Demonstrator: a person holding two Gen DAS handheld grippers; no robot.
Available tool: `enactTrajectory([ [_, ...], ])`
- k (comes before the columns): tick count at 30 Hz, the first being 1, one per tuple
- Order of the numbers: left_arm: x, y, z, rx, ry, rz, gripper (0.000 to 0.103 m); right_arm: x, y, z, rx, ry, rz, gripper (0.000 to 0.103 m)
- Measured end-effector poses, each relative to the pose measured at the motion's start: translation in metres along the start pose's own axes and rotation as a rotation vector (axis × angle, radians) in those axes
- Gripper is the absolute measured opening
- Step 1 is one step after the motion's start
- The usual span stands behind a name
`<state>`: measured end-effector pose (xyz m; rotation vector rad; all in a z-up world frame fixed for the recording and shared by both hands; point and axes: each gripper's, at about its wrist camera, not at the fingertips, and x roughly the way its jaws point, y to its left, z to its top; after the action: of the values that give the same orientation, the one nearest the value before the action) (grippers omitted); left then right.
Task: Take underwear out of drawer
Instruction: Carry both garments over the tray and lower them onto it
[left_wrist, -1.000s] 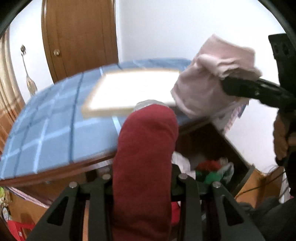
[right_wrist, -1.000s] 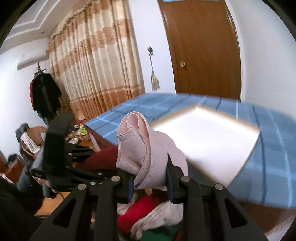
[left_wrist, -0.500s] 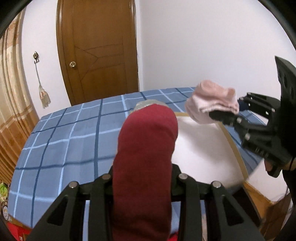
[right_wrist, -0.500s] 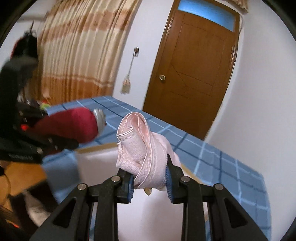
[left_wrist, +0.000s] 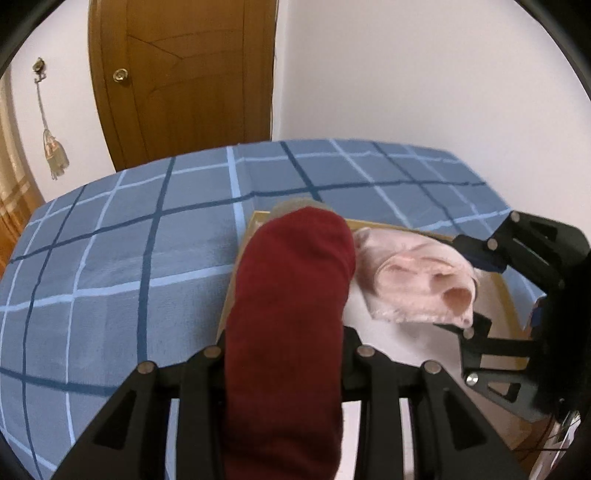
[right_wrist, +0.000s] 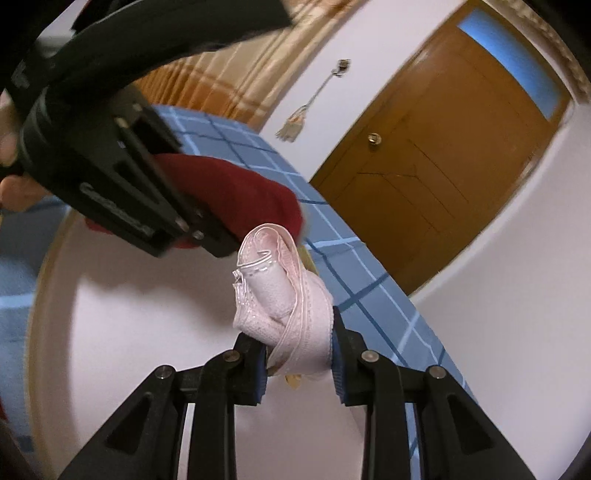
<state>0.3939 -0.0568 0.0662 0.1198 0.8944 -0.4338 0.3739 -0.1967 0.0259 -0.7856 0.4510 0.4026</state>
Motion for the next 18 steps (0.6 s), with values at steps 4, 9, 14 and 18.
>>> enactTrajectory([
  [4,0.016,0.004,0.001,-0.014,0.038,-0.009,0.032,0.018,0.016,-0.007,-0.102,0.011,-0.005,0.030],
  [9,0.035,0.011,0.001,-0.011,0.074,0.015,0.032,0.027,0.024,-0.008,-0.154,0.013,-0.010,0.030],
  [14,0.045,0.007,0.000,0.001,0.095,0.051,0.032,0.040,0.033,-0.014,-0.201,0.072,-0.009,0.030],
  [18,0.049,0.006,0.000,0.008,0.105,0.076,0.038,0.044,0.034,-0.013,-0.203,0.108,0.023,0.031],
])
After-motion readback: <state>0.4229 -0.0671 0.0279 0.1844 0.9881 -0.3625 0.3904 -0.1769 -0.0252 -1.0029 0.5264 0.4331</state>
